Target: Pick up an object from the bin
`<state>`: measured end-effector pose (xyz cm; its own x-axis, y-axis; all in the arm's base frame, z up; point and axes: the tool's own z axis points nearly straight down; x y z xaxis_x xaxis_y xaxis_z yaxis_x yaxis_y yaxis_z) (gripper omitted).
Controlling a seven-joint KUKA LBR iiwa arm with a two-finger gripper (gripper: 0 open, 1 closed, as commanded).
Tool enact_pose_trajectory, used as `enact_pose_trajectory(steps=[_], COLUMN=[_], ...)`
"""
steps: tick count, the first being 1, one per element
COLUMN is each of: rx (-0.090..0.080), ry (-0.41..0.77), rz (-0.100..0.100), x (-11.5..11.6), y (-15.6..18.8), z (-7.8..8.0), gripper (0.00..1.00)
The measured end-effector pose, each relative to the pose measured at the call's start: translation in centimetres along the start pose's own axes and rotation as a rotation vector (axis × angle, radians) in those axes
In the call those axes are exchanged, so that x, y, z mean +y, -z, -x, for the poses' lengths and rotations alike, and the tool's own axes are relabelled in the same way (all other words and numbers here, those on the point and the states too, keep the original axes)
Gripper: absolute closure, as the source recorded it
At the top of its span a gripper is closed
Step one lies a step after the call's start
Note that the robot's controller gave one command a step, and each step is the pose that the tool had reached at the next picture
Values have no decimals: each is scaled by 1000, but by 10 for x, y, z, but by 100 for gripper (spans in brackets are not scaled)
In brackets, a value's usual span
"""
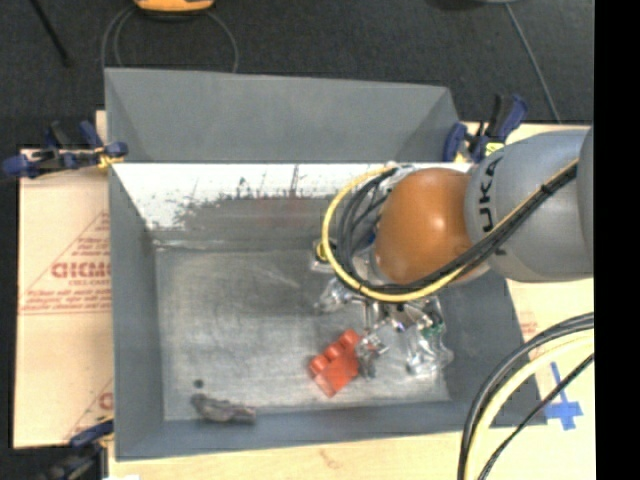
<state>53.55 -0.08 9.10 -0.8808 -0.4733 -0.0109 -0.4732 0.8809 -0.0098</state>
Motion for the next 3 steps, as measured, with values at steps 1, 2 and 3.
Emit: enact_pose_trajectory(steps=[1, 2, 3], rx=[11, 4, -1], ry=[309, 527, 721], rz=[11, 10, 10], x=[30, 28, 20], y=[10, 10, -18], z=[-29, -21, -11], gripper=[0, 0, 0])
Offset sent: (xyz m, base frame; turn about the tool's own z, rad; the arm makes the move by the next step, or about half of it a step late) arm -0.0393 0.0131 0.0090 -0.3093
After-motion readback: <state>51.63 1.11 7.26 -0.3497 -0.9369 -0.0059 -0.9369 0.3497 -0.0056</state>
